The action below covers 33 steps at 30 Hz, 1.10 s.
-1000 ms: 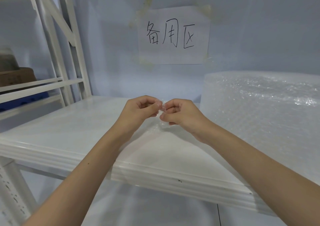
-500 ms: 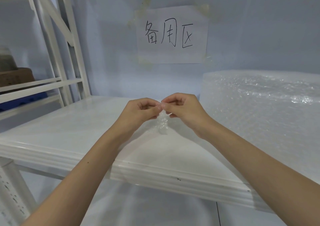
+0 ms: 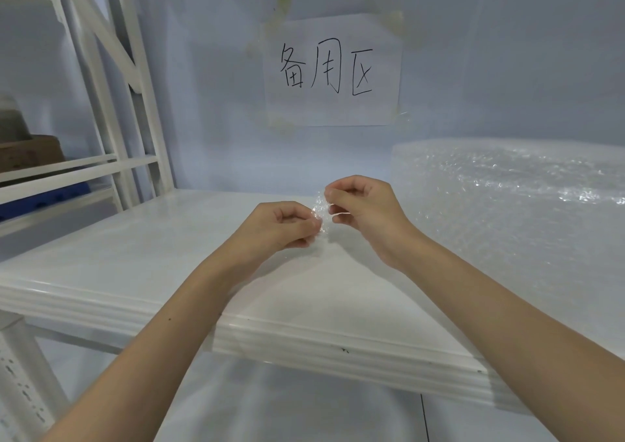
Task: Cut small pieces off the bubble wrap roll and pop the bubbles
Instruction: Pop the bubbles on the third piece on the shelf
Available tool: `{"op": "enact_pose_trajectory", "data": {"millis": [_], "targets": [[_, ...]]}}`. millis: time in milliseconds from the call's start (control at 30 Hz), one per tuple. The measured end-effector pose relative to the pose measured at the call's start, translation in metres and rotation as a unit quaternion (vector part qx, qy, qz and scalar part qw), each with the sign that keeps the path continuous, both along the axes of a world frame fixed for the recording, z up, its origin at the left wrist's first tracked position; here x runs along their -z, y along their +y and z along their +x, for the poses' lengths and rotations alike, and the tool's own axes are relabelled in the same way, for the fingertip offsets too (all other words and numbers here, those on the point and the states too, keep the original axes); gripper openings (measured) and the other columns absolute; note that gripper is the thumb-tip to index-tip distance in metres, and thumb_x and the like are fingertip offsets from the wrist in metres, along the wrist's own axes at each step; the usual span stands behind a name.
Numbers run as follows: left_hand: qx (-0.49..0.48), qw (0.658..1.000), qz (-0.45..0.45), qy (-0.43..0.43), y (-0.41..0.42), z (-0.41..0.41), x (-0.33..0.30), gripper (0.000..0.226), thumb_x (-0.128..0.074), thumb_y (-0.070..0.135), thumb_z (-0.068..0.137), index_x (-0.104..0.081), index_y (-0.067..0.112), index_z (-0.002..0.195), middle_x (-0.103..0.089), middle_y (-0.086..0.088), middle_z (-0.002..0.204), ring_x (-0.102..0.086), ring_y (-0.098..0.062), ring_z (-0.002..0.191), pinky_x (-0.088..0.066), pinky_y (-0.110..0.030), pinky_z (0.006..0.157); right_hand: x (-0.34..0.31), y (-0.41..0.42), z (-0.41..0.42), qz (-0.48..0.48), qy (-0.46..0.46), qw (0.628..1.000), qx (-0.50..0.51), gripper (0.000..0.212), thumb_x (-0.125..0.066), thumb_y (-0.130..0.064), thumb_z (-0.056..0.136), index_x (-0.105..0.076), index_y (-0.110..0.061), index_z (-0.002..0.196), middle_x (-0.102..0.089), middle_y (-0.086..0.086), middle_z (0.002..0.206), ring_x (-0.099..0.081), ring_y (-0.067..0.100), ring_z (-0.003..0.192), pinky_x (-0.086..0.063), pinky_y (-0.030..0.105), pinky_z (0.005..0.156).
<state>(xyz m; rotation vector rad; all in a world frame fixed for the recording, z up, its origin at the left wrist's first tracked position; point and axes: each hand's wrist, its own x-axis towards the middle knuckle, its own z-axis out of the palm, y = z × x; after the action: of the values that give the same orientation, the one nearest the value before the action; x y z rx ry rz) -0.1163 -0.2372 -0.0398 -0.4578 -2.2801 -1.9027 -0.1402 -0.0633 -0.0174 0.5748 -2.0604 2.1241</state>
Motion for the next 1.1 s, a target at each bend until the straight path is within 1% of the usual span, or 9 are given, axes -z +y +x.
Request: {"op": "enact_pose_trajectory", "data": {"millis": [133, 300, 433, 567, 700, 767, 867, 1000, 1100], "targets": [[0.002, 1.0, -0.004, 0.0, -0.001, 0.001, 0.001, 0.009, -0.068, 0.008, 0.089, -0.071, 0.0, 0.092, -0.069, -0.009, 0.084, -0.064, -0.019, 0.078, -0.057, -0.033, 0.088, 0.001, 0.001, 0.0, 0.006, -0.008, 1.0, -0.016, 0.019, -0.073, -0.013, 0.084, -0.07, -0.004, 0.101, -0.069, 0.004, 0.085, -0.065, 0.015, 0.072, -0.055, 0.024, 0.07], [0.008, 1.0, -0.006, 0.001, 0.0, 0.001, 0.0, 0.01, -0.068, 0.01, 0.09, -0.073, 0.002, 0.093, -0.07, -0.009, 0.085, -0.065, -0.019, 0.081, -0.057, -0.035, 0.09, 0.001, 0.002, -0.001, 0.03, 0.006, 0.999, -0.01, 0.011, -0.072, -0.01, 0.084, -0.072, -0.003, 0.093, -0.07, 0.002, 0.081, -0.063, 0.013, 0.069, -0.056, 0.025, 0.071], [-0.034, 0.998, 0.048, -0.014, -0.001, -0.002, -0.003, 0.023, -0.06, 0.025, 0.096, -0.074, 0.007, 0.097, -0.075, -0.008, 0.09, -0.069, -0.019, 0.085, -0.057, -0.031, 0.088, 0.005, 0.005, -0.007, 0.047, -0.002, 0.999, 0.027, 0.011, -0.072, -0.007, 0.083, -0.072, 0.001, 0.091, -0.067, 0.006, 0.079, -0.06, 0.014, 0.064, -0.055, 0.028, 0.069], [-0.115, 0.986, 0.118, -0.013, -0.005, -0.007, -0.008, 0.028, -0.051, 0.025, 0.099, -0.071, 0.005, 0.095, -0.074, -0.011, 0.089, -0.07, -0.019, 0.081, -0.058, -0.031, 0.085, 0.014, 0.006, -0.011, 0.093, -0.054, 0.994, 0.032, 0.005, -0.072, -0.001, 0.08, -0.07, 0.002, 0.084, -0.064, 0.013, 0.08, -0.056, 0.019, 0.063, -0.057, 0.03, 0.071], [-0.129, 0.984, 0.126, -0.009, -0.005, -0.006, -0.008, 0.024, -0.05, 0.016, 0.096, -0.071, 0.004, 0.095, -0.072, -0.012, 0.087, -0.068, -0.019, 0.078, -0.058, -0.032, 0.084, 0.021, 0.008, -0.016, 0.104, -0.123, 0.987, 0.005, 0.011, -0.07, 0.003, 0.081, -0.068, 0.01, 0.09, -0.056, 0.017, 0.077, -0.052, 0.026, 0.067, -0.052, 0.036, 0.076], [-0.136, 0.983, 0.126, -0.007, -0.007, -0.007, -0.007, 0.023, -0.05, 0.014, 0.095, -0.071, 0.004, 0.095, -0.073, -0.011, 0.086, -0.068, -0.019, 0.078, -0.058, -0.031, 0.083, 0.024, 0.008, -0.018, 0.123, -0.133, 0.984, 0.005, 0.006, -0.072, 0.001, 0.081, -0.068, 0.004, 0.085, -0.058, 0.017, 0.073, -0.053, 0.025, 0.061, -0.054, 0.037, 0.079], [-0.145, 0.982, 0.124, -0.003, -0.008, -0.009, -0.006, 0.023, -0.049, 0.014, 0.094, -0.071, 0.006, 0.094, -0.073, -0.01, 0.084, -0.068, -0.019, 0.076, -0.058, -0.031, 0.083, 0.027, 0.007, -0.021, 0.156, -0.126, 0.98, 0.016, 0.006, -0.073, -0.001, 0.08, -0.068, 0.001, 0.083, -0.059, 0.013, 0.065, -0.052, 0.019, 0.051, -0.055, 0.031, 0.067], [-0.147, 0.981, 0.123, 0.0, -0.009, -0.01, -0.005, 0.022, -0.05, 0.013, 0.094, -0.07, 0.007, 0.092, -0.072, -0.009, 0.082, -0.067, -0.018, 0.074, -0.058, -0.03, 0.081, 0.022, 0.007, -0.022, 0.206, -0.117, 0.971, 0.031, 0.013, -0.074, -0.002, 0.079, -0.066, 0.0, 0.089, -0.06, 0.013, 0.062, -0.046, 0.015, 0.04, -0.046, 0.02, 0.045], [-0.152, 0.98, 0.126, -0.002, -0.01, -0.01, -0.005, 0.022, -0.049, 0.012, 0.094, -0.07, 0.007, 0.091, -0.072, -0.009, 0.081, -0.067, -0.018, 0.073, -0.058, -0.03, 0.08, 0.019, 0.008, -0.025, 0.207, -0.115, 0.971, 0.038, 0.01, -0.074, 0.0, 0.08, -0.066, -0.002, 0.085, -0.06, 0.012, 0.06, -0.044, 0.012, 0.034, -0.039, 0.017, 0.038]]}}
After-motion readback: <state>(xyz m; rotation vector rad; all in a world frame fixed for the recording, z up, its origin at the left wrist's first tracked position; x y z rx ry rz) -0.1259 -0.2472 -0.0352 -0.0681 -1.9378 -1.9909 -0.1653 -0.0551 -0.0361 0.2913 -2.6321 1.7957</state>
